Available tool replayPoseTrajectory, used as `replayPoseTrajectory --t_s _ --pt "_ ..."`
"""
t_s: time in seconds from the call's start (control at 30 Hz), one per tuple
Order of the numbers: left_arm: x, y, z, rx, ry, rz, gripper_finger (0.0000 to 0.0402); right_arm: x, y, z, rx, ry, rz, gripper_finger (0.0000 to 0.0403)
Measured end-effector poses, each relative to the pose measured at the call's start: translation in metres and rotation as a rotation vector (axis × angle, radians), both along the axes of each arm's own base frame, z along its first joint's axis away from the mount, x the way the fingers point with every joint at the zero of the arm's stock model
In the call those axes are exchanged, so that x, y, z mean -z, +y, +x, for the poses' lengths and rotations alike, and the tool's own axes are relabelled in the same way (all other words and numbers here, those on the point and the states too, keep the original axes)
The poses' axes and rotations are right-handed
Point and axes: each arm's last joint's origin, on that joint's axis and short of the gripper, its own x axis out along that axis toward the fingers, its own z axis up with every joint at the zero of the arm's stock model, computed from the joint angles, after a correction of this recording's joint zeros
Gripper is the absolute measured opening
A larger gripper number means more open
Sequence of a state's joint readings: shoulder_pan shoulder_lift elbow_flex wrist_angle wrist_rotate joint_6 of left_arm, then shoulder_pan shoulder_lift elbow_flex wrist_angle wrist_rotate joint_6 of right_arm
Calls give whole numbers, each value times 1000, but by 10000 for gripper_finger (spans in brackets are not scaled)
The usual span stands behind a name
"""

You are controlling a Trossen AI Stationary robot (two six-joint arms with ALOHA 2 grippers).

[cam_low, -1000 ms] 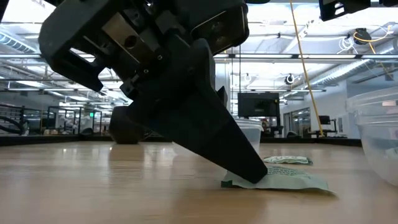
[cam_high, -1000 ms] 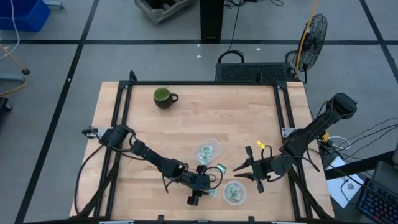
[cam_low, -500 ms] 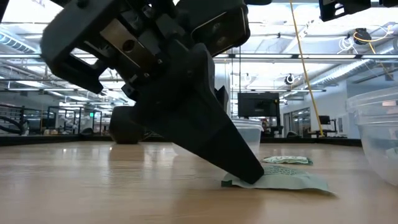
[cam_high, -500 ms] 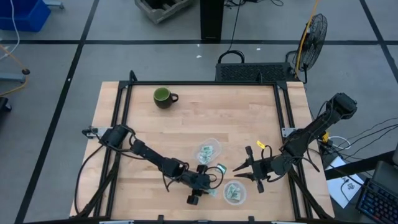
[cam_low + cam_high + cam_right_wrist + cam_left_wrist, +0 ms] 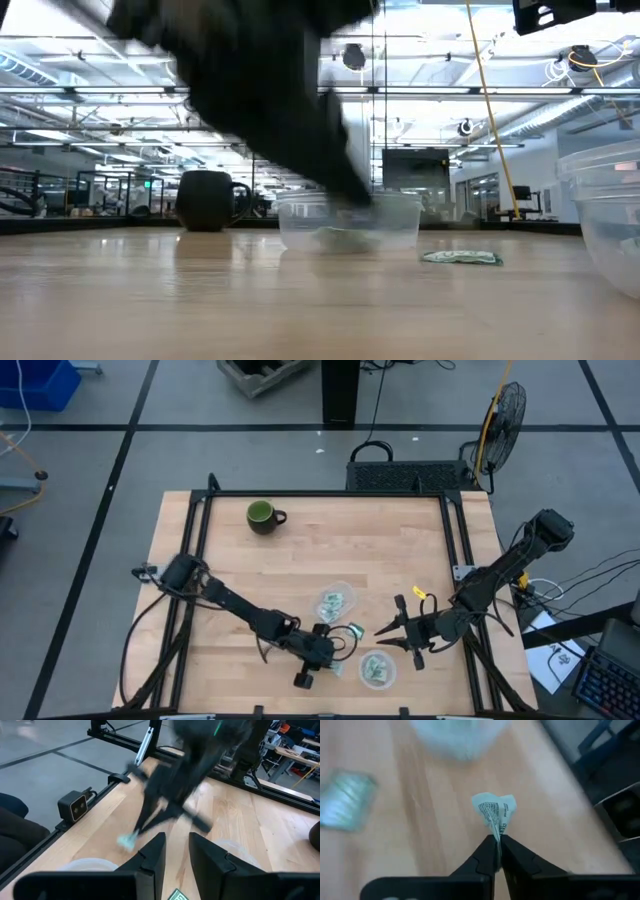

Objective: Pick and place Stevia / Truvia into bins
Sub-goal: Put the stevia packet into the top transparent container

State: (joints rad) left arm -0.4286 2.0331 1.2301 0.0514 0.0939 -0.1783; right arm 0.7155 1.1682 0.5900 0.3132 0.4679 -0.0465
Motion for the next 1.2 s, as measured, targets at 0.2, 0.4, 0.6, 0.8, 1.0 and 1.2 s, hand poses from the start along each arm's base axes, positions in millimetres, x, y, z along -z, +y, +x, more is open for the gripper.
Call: replayPoseTrajectory --t_s 0.2,0.4,0.6,0.8,1.0,1.2 --pt "-61 15 -16 -74 -124 188 12 0 0 0 0 5 -4 77" --pt "-75 55 -18 -189 -49 274 29 0 0 0 0 3 -2 77" --pt "-41 102 -3 -273 103 333 46 0 0 0 0 3 -2 77" --pt "-34 131 8 -314 114 254 17 0 0 0 0 2 -2 77" --pt "-37 146 10 -317 91 231 27 1 0 0 0 6 -5 77" --pt "-40 153 14 -314 51 221 84 0 0 0 1 3 -3 77"
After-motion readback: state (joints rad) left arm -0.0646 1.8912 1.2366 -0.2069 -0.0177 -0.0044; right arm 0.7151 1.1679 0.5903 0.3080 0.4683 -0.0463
